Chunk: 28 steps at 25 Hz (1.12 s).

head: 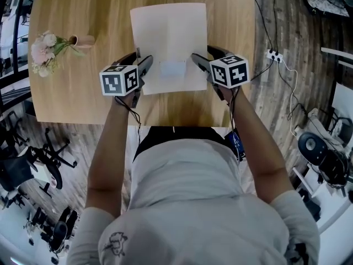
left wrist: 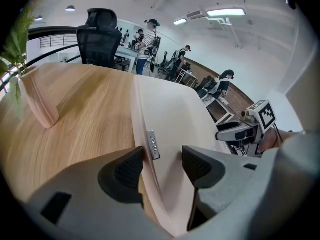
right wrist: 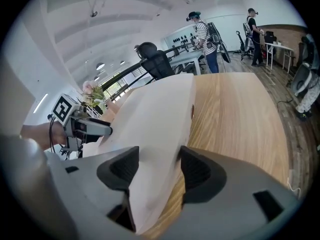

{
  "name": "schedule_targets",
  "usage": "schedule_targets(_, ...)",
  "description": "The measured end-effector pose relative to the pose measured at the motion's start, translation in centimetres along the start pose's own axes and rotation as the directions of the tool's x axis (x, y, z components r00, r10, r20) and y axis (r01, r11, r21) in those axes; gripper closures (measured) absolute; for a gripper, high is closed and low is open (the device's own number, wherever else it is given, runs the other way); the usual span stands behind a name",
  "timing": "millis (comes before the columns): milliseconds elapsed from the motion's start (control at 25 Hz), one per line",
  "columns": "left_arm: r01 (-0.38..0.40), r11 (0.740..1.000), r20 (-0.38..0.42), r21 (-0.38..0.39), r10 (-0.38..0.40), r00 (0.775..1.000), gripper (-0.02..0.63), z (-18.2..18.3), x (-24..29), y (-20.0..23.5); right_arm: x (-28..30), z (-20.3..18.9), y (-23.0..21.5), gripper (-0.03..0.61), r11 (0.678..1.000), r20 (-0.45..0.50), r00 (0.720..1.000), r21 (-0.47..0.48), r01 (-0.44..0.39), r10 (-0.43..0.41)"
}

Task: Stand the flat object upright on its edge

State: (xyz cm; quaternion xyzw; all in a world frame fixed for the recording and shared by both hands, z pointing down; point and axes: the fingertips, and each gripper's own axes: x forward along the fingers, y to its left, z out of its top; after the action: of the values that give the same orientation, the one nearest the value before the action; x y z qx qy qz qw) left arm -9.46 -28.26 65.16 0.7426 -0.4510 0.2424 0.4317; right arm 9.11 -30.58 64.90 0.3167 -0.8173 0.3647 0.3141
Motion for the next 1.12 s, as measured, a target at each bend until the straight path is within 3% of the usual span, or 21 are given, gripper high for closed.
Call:
schedule_targets(360,-0.006,0.998,0.027,0.069,0.004,1.000,0.364,0.4,-3.3,-0.4,-2.3,0.6,3.0,0.332,0.999,0.064,0.997,-0.025,0.045,-0.043)
schedule_targets(760,-0.015,0.980,0.137,0.197,-0.012,0.990,0.364,2.8,-7.9,-2.2,-5.9,2.2,6.1,0.337,0.992,0.187,0.977,-0.057,0.111,-0.099)
schedule_targets(920,-0.039,0.967,0.220,0.252,-0.018,0.975,0.364,4.1,-10.0,-3.3,-7.7,3.4,7.4,0.339,0.984,0.266,0.956,-0.088,0.153,-0.125)
schedule_targets(1120,-0.078,0.944,0.335,0.320,-0.036,0.942,0.364,6.2,-12.3,-4.4,-10.0,5.1,8.8,0.339,0.961,0.382,0.909,-0.146,0.235,-0.165)
